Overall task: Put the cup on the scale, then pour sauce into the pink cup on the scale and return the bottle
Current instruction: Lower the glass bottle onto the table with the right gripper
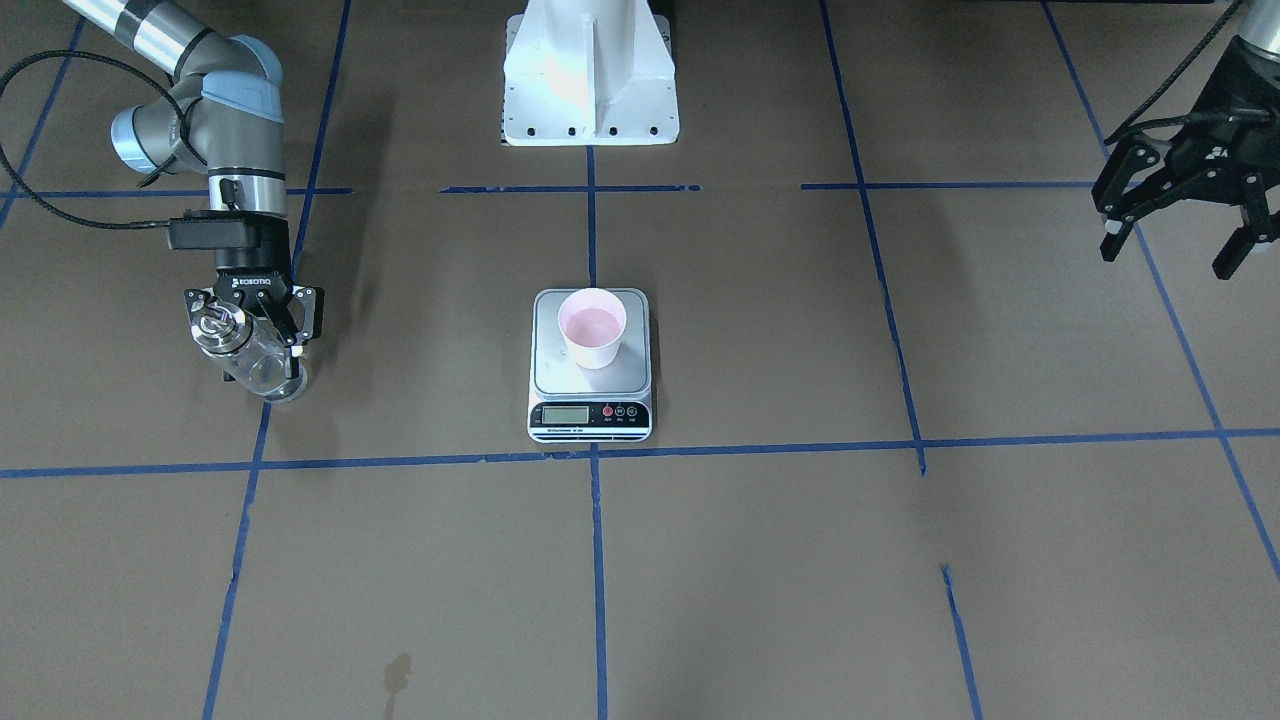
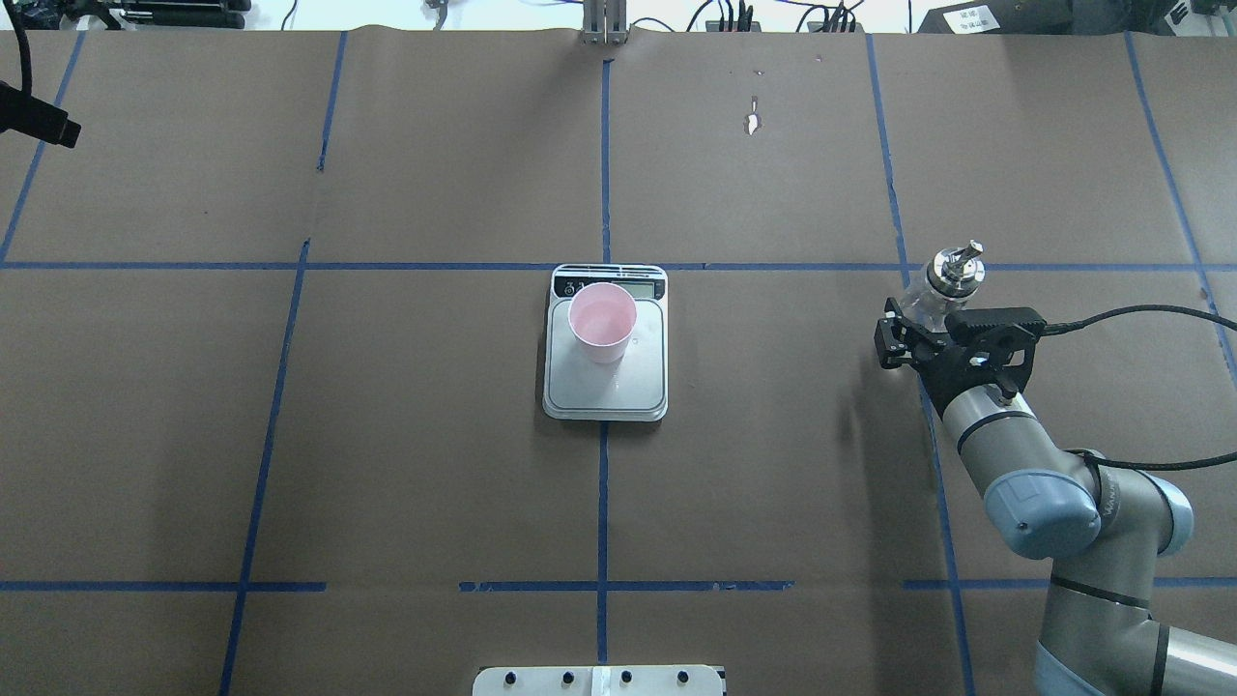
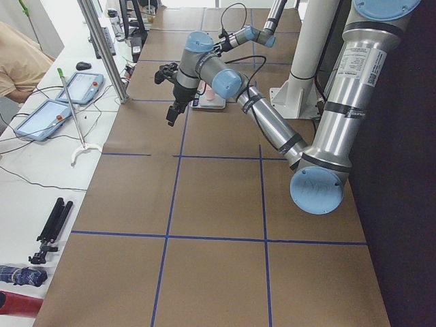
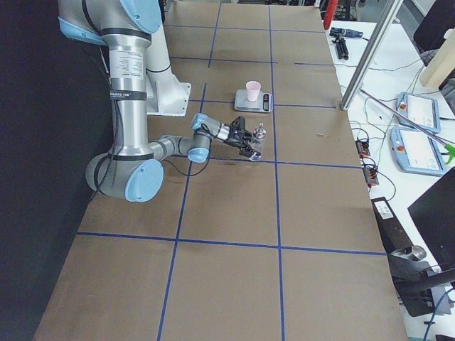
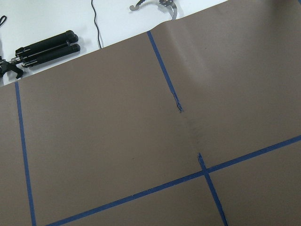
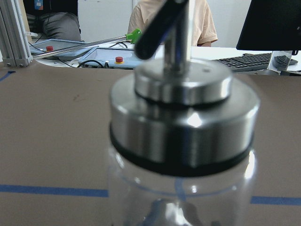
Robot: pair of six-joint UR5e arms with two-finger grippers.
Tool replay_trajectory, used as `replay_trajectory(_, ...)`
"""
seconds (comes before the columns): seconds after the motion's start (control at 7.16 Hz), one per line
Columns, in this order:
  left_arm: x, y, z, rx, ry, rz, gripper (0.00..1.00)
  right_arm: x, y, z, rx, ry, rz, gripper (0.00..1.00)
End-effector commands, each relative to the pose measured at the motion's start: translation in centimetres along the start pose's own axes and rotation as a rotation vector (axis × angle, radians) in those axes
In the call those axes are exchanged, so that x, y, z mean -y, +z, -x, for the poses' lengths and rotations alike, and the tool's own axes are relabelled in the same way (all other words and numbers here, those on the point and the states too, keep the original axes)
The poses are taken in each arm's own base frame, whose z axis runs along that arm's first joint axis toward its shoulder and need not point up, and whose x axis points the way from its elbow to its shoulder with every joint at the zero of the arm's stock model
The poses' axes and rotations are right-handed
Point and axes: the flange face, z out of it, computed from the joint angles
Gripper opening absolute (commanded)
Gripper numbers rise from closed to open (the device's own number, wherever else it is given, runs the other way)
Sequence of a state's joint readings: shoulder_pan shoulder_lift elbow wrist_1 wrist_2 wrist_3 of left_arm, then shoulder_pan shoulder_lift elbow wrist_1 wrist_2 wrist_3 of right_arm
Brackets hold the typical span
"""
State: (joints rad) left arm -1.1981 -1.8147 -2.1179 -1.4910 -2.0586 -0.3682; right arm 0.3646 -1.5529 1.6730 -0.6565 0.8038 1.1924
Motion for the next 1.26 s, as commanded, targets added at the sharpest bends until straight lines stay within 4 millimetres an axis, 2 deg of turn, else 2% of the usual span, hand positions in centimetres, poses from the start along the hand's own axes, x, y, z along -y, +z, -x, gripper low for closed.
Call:
replay_trajectory(0.0, 0.0, -0.02, -0.01, 0.0, 0.0, 0.0, 0.91, -0.11, 0.0, -0.05, 0.0, 0.002, 0.003, 0.45)
replay_trajectory(0.28, 0.0, -0.02, -0.01, 0.0, 0.0, 0.0, 0.91, -0.14, 0.0, -0.04, 0.001, 0.002, 0.006, 0.45)
replay_trajectory(0.56, 0.0, -0.02, -0.01, 0.0, 0.0, 0.0, 0.91, -0.1, -0.04, 0.01, 0.003, 0.003, 0.007, 0.56)
replay_trajectory(0.7, 0.0, -0.02, -0.01, 0.0, 0.0, 0.0, 0.91, -0.1, -0.04, 0.01, 0.003, 0.008, 0.007, 1.0)
replay_trajectory(1.12, 0.0, -0.02, -0.01, 0.0, 0.0, 0.0, 0.91, -0.02, -0.2, 0.09, 0.007, 0.026, 0.006, 1.0)
